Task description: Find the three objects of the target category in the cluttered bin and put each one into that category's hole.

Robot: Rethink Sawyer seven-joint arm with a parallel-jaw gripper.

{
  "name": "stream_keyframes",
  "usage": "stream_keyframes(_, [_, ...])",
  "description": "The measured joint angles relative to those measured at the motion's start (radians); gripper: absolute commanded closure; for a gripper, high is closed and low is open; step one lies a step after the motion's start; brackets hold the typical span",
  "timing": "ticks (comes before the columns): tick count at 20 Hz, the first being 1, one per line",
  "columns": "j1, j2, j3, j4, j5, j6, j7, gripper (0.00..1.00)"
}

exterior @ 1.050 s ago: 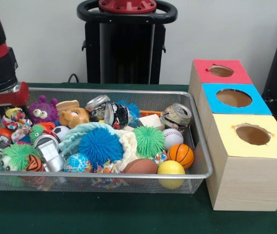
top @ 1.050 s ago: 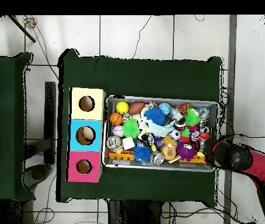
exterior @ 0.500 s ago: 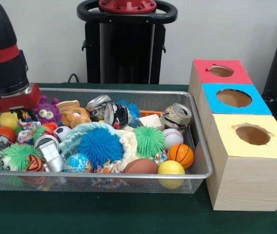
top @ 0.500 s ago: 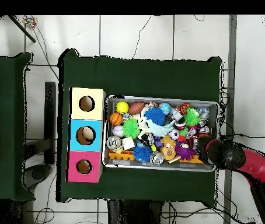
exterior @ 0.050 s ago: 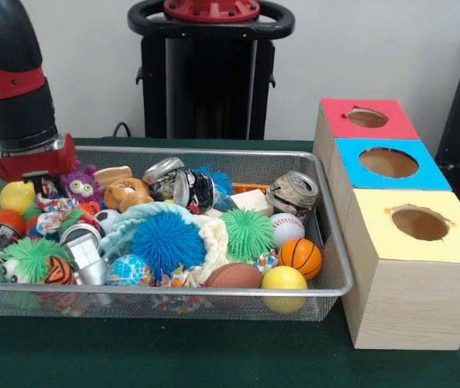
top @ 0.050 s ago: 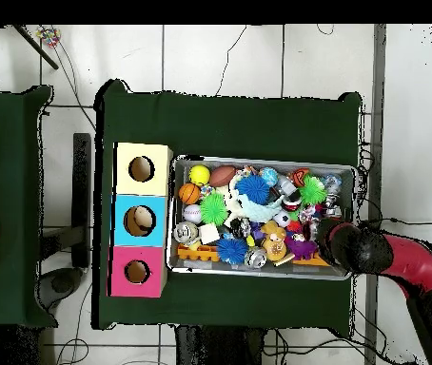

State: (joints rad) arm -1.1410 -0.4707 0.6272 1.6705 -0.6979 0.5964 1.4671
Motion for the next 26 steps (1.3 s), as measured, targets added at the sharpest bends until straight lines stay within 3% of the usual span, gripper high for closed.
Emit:
stream_keyframes(8, [0.089, -0.140, -0.002, 0.039, 0.050, 0.019, 0.000, 1.00])
stream_keyframes(9, [0.128, -0.186, -0.009, 0.045, 0.077, 0.031, 0.000, 1.00])
stream_keyframes(14, [0.229, -0.256, -0.037, 0.048, 0.140, 0.037, 0.003, 1.00])
stream_keyframes(22, [0.401, -0.255, -0.097, 0.022, 0.242, 0.044, 0.019, 1.00])
stream_keyframes(26, [0.516, -0.212, -0.148, -0.019, 0.294, 0.046, 0.039, 1.00])
